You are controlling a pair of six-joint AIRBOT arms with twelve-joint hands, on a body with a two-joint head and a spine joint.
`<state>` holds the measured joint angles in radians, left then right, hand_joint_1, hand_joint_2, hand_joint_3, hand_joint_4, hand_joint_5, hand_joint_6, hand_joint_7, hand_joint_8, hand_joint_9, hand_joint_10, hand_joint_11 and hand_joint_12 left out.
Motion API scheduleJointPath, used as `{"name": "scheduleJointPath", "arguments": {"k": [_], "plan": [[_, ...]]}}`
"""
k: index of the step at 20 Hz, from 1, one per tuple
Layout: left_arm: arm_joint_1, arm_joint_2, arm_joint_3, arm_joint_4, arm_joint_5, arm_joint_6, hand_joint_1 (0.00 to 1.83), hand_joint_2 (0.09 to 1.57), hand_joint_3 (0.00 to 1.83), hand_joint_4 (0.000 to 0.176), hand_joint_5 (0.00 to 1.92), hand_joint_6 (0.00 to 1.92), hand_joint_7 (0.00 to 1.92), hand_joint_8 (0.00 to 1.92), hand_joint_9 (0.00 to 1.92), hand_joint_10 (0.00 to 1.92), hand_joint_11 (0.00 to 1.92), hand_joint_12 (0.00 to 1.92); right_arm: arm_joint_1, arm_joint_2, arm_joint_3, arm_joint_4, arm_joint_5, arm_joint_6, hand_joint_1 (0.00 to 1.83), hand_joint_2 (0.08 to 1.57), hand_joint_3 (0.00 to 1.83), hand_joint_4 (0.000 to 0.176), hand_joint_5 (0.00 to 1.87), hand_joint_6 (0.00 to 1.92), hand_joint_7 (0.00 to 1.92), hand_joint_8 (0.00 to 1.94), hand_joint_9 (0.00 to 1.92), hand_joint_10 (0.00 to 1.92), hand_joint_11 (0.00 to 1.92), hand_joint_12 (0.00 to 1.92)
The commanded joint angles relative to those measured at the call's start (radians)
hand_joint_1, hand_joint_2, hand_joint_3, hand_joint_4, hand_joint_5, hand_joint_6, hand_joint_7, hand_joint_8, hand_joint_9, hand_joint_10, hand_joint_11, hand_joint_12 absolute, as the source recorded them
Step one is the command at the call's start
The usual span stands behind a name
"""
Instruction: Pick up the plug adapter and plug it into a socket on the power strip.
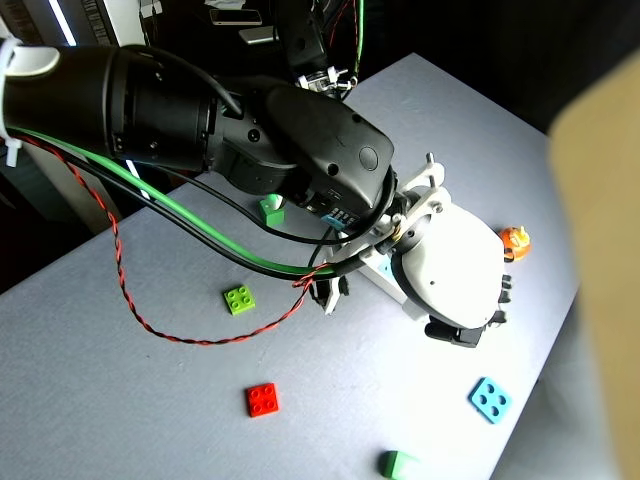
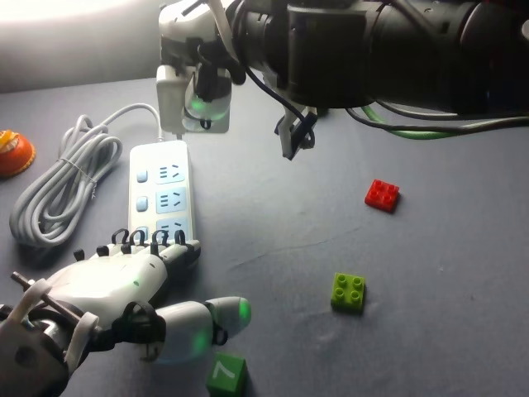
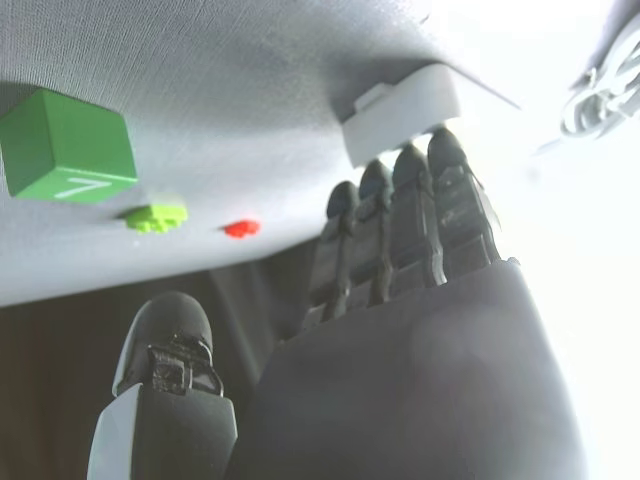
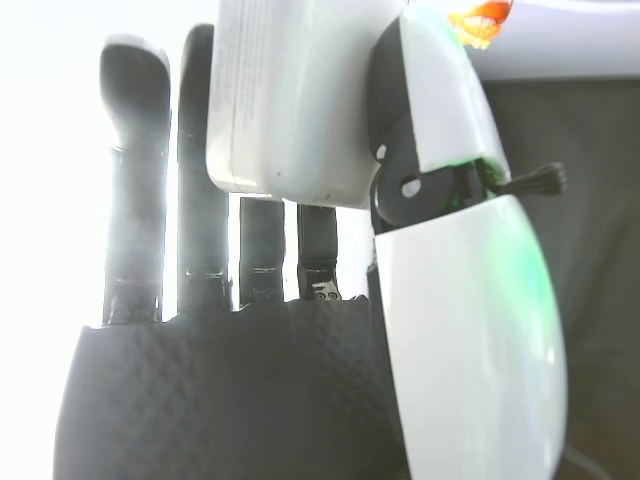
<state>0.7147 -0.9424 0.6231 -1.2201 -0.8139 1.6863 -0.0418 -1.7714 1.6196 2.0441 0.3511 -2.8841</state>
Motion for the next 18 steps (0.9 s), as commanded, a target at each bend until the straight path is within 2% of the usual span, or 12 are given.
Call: {"name": "scheduleJointPath", "arguments": {"k": [1, 4, 6, 7, 8, 10, 13, 15, 18], "plan": [[-0.001, -0.004, -0.003, 0.028, 0.001, -0.008, 0.0, 1.17, 0.0, 0.0, 0.12, 0.0, 0.14, 0.0, 0.11, 0.0, 0.0, 0.32, 0.01, 0.006, -0.004, -0.002, -0.048, -0.018, 1.25, 1.13, 0.0, 0.0, 0.94, 0.87, 0.98, 1.22, 0.86, 1.19, 0.76, 1.56], [0.007, -0.008, -0.008, 0.029, 0.002, -0.008, 0.0, 1.17, 0.0, 0.0, 0.11, 0.0, 0.13, 0.0, 0.1, 0.0, 0.0, 0.27, 0.001, 0.0, -0.005, 0.057, -0.05, -0.065, 1.25, 1.14, 0.0, 0.0, 0.91, 0.92, 0.97, 1.22, 0.88, 1.18, 0.77, 1.55], [0.014, -0.011, -0.008, 0.068, 0.004, -0.014, 0.0, 1.18, 0.0, 0.0, 0.12, 0.0, 0.13, 0.0, 0.1, 0.0, 0.0, 0.27, -0.001, -0.006, -0.005, 0.129, -0.042, -0.125, 1.24, 1.15, 0.0, 0.0, 0.89, 0.95, 0.95, 1.26, 0.84, 1.23, 0.74, 1.62], [0.015, -0.011, -0.008, 0.08, 0.012, -0.015, 0.0, 1.17, 0.0, 0.0, 0.13, 0.01, 0.14, 0.0, 0.11, 0.01, 0.0, 0.27, -0.003, -0.009, -0.004, 0.129, -0.04, -0.125, 1.25, 1.13, 0.0, 0.0, 0.96, 0.84, 0.99, 1.2, 0.87, 1.22, 0.78, 1.58], [0.015, -0.011, -0.008, 0.08, 0.013, -0.015, 0.0, 1.17, 0.0, 0.0, 0.13, 0.01, 0.14, 0.0, 0.11, 0.01, 0.0, 0.27, -0.003, -0.013, -0.003, 0.129, -0.031, -0.125, 1.25, 1.13, 0.0, 0.0, 0.96, 0.84, 0.99, 1.2, 0.87, 1.22, 0.78, 1.58], [0.017, -0.018, -0.007, 0.08, 0.013, -0.015, 0.0, 1.17, 0.0, 0.0, 0.16, 0.01, 0.16, 0.0, 0.13, 0.01, 0.0, 0.33, -0.004, -0.03, 0.027, 0.128, -0.035, -0.125, 1.25, 1.13, 0.0, 0.0, 0.91, 0.92, 0.99, 1.2, 0.88, 1.2, 0.77, 1.58], [0.017, -0.027, 0.0, 0.08, 0.01, -0.033, 0.0, 1.18, 0.0, 0.0, 0.13, 0.0, 0.13, 0.0, 0.1, 0.0, 0.0, 0.25, -0.005, -0.055, 0.082, 0.129, -0.052, -0.123, 1.25, 1.14, 0.0, 0.0, 0.91, 0.91, 0.98, 1.23, 0.87, 1.22, 0.77, 1.59], [0.017, -0.033, 0.004, 0.08, 0.007, -0.036, 0.0, 1.16, 0.0, 0.0, 0.13, 0.0, 0.15, 0.0, 0.13, 0.0, 0.0, 0.33, -0.009, -0.065, 0.103, 0.129, -0.068, -0.125, 1.24, 1.14, 0.0, 0.0, 0.93, 0.9, 0.96, 1.25, 0.86, 1.23, 0.77, 1.57], [0.019, -0.038, 0.005, 0.08, 0.006, -0.036, 0.0, 1.16, 0.0, 0.0, 0.12, 0.0, 0.14, 0.0, 0.11, 0.0, 0.0, 0.27, -0.018, -0.085, 0.134, 0.129, -0.085, -0.125, 1.24, 1.15, 0.0, 0.0, 0.88, 0.96, 0.95, 1.27, 0.85, 1.23, 0.77, 1.57]]}}
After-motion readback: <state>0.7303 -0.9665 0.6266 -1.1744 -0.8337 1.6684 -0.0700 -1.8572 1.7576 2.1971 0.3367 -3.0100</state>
